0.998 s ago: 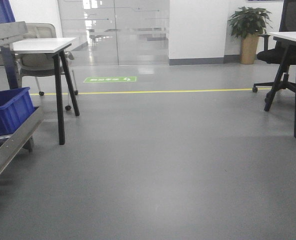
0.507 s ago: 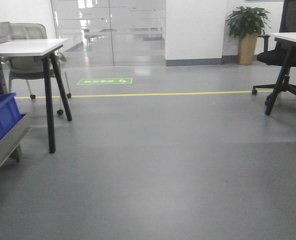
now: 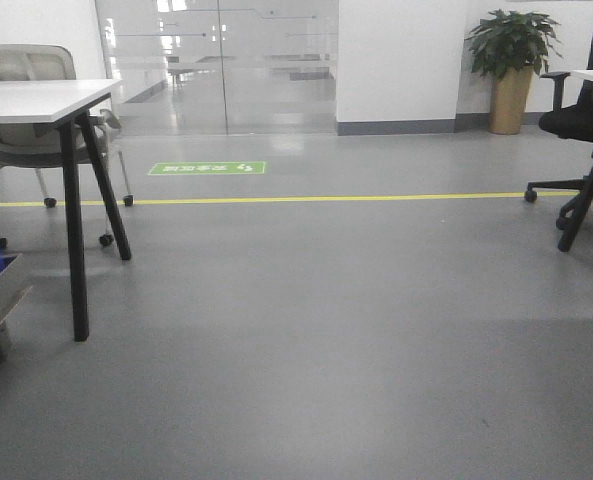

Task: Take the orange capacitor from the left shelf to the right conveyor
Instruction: 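Drive the base to the conveyor table holding the capacitor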

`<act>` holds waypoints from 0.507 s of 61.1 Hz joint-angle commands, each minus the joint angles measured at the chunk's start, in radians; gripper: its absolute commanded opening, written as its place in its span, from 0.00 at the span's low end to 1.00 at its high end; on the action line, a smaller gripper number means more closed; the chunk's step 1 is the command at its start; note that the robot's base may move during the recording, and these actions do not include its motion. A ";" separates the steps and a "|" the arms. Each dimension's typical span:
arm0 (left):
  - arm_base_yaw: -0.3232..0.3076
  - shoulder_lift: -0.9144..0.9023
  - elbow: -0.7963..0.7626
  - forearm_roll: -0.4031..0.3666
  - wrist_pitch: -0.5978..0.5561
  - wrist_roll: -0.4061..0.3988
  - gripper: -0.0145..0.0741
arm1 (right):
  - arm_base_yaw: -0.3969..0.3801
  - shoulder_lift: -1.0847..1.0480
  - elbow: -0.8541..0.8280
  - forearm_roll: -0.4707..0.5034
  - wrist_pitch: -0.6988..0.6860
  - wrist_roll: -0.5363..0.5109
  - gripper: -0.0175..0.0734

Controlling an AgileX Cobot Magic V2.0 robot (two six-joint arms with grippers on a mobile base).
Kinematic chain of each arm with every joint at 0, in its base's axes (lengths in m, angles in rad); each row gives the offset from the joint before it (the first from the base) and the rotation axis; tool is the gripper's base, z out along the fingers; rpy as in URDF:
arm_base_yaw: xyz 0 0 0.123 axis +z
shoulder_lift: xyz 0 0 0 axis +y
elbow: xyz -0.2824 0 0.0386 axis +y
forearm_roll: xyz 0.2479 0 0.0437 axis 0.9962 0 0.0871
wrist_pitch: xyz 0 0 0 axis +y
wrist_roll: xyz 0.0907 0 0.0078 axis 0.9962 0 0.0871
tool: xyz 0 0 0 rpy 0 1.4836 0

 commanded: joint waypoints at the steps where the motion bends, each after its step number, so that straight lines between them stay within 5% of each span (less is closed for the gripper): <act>1: 0.000 -0.011 -0.005 -0.002 -0.090 -0.001 0.02 | -0.002 0.016 -0.026 -0.006 -0.089 -0.003 0.27; 31: 0.000 -0.011 -0.005 -0.002 -0.090 -0.001 0.02 | -0.002 0.016 -0.026 -0.006 -0.089 -0.003 0.27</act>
